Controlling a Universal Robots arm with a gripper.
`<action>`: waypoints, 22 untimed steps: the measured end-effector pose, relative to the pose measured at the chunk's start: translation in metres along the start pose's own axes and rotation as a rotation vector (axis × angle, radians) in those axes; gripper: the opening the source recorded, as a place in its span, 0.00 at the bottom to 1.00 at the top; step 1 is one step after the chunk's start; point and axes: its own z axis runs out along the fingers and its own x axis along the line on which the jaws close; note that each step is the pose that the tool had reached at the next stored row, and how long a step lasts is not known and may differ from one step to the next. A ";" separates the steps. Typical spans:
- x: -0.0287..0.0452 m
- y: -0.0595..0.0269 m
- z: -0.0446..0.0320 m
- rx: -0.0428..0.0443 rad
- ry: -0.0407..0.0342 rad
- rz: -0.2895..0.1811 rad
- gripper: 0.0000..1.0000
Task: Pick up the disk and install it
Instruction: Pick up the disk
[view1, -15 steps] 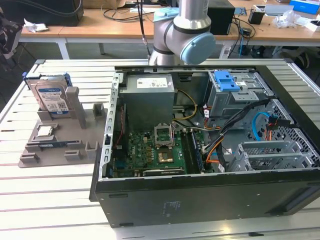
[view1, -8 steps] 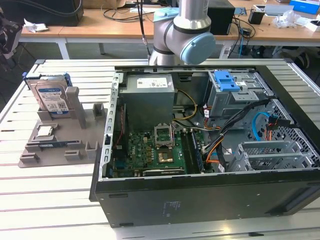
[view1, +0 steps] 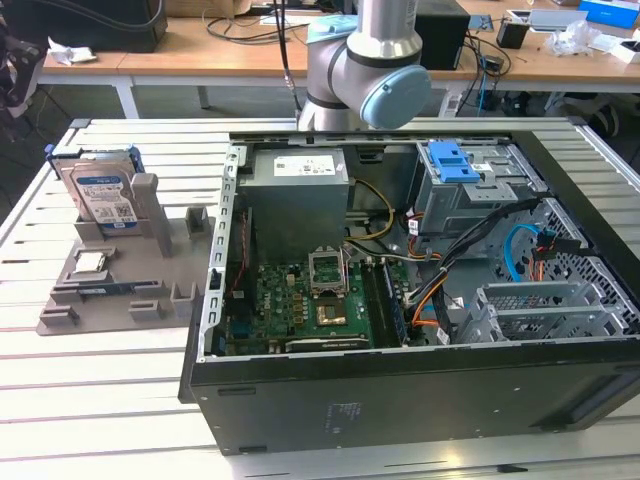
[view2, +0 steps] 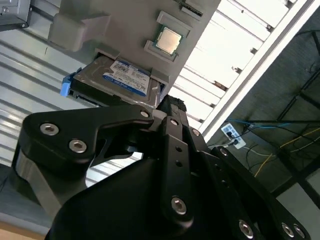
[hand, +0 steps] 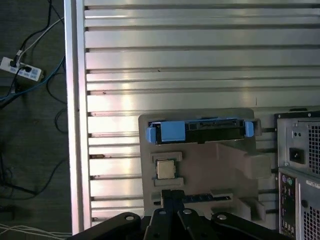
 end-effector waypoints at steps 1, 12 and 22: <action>0.0000 -0.0001 0.0000 -0.0010 -0.0003 -0.037 0.11; 0.0000 -0.0001 0.0000 -0.0025 -0.0016 -0.257 0.11; 0.0000 0.0000 0.0000 -0.0028 -0.0027 -0.383 0.11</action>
